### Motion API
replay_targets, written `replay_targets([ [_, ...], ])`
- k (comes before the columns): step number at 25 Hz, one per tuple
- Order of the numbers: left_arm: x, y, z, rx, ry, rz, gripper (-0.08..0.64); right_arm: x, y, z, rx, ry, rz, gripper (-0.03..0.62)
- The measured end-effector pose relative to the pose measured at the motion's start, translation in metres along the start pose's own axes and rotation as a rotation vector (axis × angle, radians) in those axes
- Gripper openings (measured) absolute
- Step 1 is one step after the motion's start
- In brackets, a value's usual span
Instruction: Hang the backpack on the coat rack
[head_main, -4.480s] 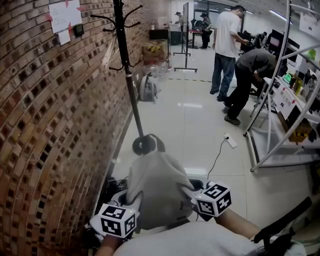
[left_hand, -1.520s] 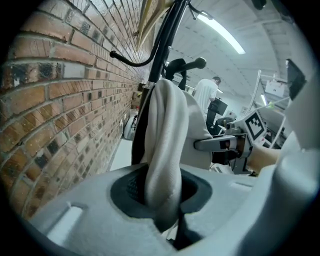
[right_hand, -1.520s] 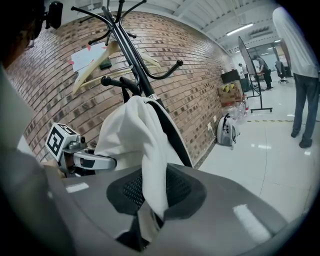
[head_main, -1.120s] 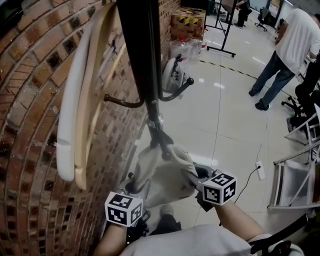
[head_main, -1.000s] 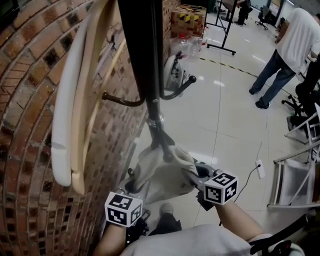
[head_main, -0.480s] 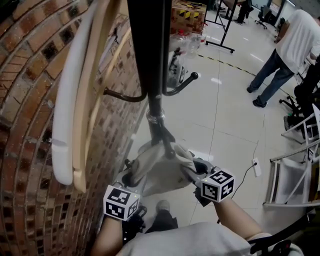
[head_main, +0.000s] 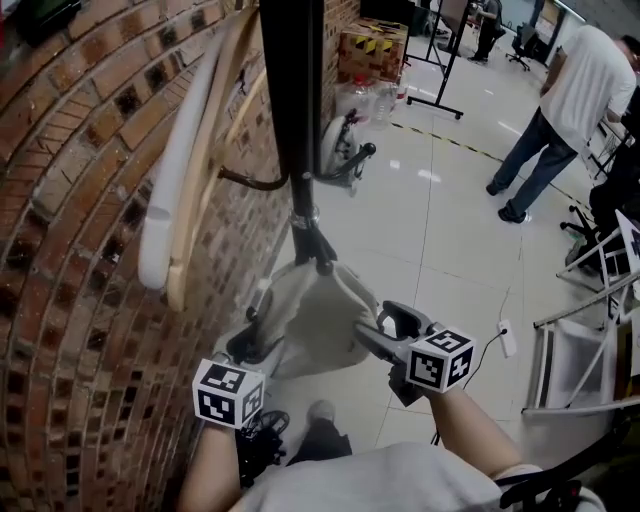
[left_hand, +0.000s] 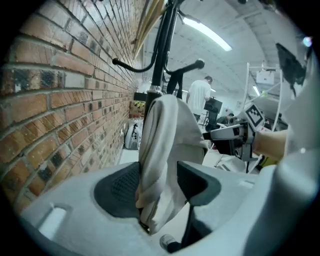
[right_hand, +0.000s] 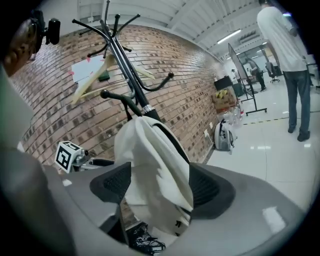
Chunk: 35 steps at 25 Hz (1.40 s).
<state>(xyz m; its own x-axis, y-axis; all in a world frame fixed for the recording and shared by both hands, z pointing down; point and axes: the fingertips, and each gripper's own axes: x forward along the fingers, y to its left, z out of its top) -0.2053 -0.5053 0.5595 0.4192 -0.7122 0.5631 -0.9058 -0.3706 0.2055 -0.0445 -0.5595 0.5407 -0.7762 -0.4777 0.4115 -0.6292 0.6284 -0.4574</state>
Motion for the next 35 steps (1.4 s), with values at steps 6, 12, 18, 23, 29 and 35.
replay_targets([
  [6,-0.055,-0.068,0.018,-0.044,-0.145,-0.079,0.186,-0.069,0.069,-0.014,-0.038,0.024,0.099,0.177],
  [12,-0.114,-0.159,-0.014,-0.131,-0.113,-0.084,0.021,-0.157,0.139,-0.046,-0.053,0.012,0.232,0.000],
  [18,-0.190,-0.240,-0.042,-0.120,-0.174,-0.087,0.001,-0.219,0.211,-0.096,-0.175,0.065,0.320,0.000],
  [23,-0.213,-0.275,-0.054,-0.066,-0.153,-0.115,0.000,-0.251,0.250,-0.119,-0.198,0.072,0.367,0.000],
  [29,-0.258,-0.319,-0.064,-0.015,-0.174,-0.171,0.000,-0.291,0.289,-0.134,-0.227,0.053,0.346,0.000],
  [35,-0.340,-0.339,-0.118,-0.029,-0.193,-0.195,0.000,-0.317,0.360,-0.197,-0.235,0.049,0.330,0.000],
])
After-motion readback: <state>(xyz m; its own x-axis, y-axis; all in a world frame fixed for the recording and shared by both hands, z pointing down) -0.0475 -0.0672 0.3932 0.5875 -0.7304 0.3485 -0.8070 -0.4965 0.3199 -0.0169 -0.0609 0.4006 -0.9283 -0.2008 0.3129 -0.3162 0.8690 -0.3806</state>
